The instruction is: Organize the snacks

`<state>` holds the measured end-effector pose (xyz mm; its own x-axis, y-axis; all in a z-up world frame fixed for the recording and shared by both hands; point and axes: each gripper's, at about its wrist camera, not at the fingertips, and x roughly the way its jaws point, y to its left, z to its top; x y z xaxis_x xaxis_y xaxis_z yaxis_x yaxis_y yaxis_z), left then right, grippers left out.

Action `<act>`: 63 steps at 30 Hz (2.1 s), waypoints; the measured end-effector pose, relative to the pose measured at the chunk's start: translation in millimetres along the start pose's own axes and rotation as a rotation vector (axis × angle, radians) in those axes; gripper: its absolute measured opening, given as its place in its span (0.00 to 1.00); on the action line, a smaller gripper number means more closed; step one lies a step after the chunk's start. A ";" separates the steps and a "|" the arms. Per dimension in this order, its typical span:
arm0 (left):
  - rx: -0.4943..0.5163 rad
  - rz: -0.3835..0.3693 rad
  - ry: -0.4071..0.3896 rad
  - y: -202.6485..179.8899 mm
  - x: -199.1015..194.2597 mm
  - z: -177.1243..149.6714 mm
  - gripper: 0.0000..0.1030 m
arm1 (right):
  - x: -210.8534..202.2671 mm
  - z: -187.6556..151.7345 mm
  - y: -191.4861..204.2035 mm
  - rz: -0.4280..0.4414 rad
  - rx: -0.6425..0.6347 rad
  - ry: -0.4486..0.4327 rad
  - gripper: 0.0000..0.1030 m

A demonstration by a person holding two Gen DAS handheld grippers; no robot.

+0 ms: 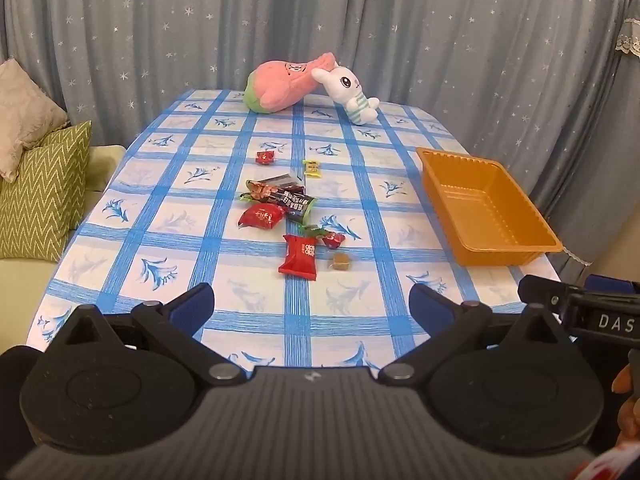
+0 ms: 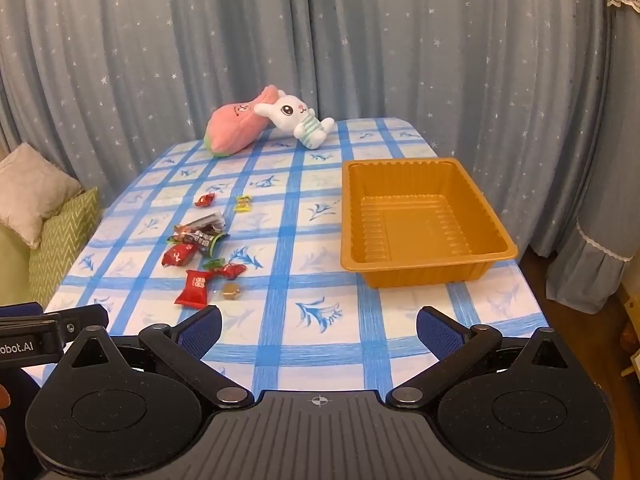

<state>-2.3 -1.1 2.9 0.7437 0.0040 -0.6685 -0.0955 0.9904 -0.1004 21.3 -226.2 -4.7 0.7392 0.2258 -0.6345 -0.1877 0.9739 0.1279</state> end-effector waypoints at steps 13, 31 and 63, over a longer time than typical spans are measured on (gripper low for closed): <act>0.002 -0.005 0.000 -1.7 -0.8 0.8 1.00 | 0.1 -0.3 0.0 0.001 0.001 -0.002 1.00; 0.005 -0.006 0.000 -4.8 0.0 1.3 1.00 | 0.6 0.0 -0.3 0.000 -0.001 -0.003 1.00; 0.007 -0.005 -0.001 -6.6 0.8 0.8 1.00 | 0.6 0.7 -1.6 0.000 0.000 -0.002 1.00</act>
<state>-0.5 -7.6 3.6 0.7448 -0.0003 -0.6673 -0.0878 0.9913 -0.0985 22.5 -227.7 -4.8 0.7406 0.2263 -0.6327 -0.1880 0.9738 0.1282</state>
